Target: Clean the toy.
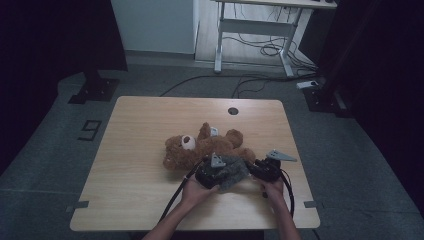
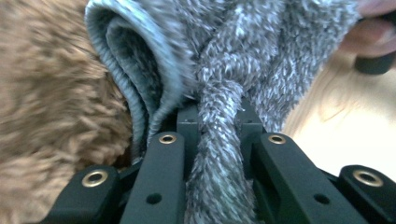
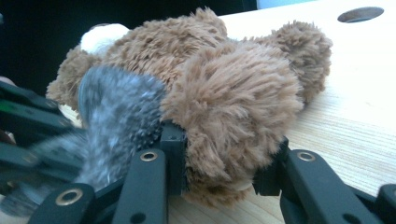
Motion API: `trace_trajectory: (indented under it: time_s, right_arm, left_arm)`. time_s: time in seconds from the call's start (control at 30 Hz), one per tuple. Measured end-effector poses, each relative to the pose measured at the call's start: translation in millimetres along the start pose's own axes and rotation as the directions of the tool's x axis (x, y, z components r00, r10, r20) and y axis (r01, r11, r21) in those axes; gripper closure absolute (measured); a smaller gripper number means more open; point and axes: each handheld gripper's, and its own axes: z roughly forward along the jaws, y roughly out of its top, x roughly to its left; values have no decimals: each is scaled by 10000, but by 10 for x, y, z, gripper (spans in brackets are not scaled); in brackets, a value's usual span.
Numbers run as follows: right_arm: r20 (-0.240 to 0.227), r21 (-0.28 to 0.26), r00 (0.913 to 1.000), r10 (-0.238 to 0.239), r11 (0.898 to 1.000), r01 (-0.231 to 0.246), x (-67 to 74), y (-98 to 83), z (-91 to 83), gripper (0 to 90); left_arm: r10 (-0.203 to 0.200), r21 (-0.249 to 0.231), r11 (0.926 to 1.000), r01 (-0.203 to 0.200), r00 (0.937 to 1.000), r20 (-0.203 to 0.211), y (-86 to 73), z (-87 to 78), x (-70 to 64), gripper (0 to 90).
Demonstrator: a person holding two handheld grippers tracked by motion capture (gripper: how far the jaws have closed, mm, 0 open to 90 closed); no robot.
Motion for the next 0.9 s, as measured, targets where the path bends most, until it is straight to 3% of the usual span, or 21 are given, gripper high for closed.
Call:
trace_trajectory:
  time_s: [0.03,0.07,0.2,0.33,0.4,0.53,0.57,0.6,0.77,0.9]
  right_arm:
    - [-11,-28,10000,17,10000,-17,2,3,-5,641]
    - [-11,-28,10000,17,10000,-17,2,3,-5,641]
    - [-24,36,10000,3,10000,-3,2,1,-3,640]
    - [-30,38,10000,11,10000,-11,0,-1,-3,640]
    - [-38,38,10000,2,10000,-2,0,-1,-4,640]
    - [-55,41,10000,11,10000,-11,-3,0,-3,640]
    - [-65,36,10000,27,10000,-27,-3,-1,0,640]
    - [-57,63,10000,15,10000,-15,-2,-1,-1,640]
    - [21,188,10000,70,9998,-70,-5,-6,-6,641]
    - [-27,257,9996,287,9993,-286,-1,-3,2,642]
  left_arm:
    - [-111,-408,9991,112,9999,43,42,-110,14,771]
    - [-111,-408,9991,112,9999,43,42,-110,14,771]
    - [-149,-1275,9918,111,9995,-289,205,-389,78,771]
    - [-322,-1481,9887,246,9983,-494,290,-462,162,770]
    - [-613,-1603,9858,498,9958,-674,343,-499,273,769]
    - [-871,-1520,9856,745,9932,-779,341,-460,344,769]
    - [-896,-1173,9898,808,9934,-721,307,-356,355,769]
    - [-967,-1131,9896,890,9932,-644,279,-299,352,769]
    - [-861,-1156,9903,773,9936,-729,206,-205,284,772]
    - [-843,-1071,9912,781,9950,-544,159,-196,247,774]
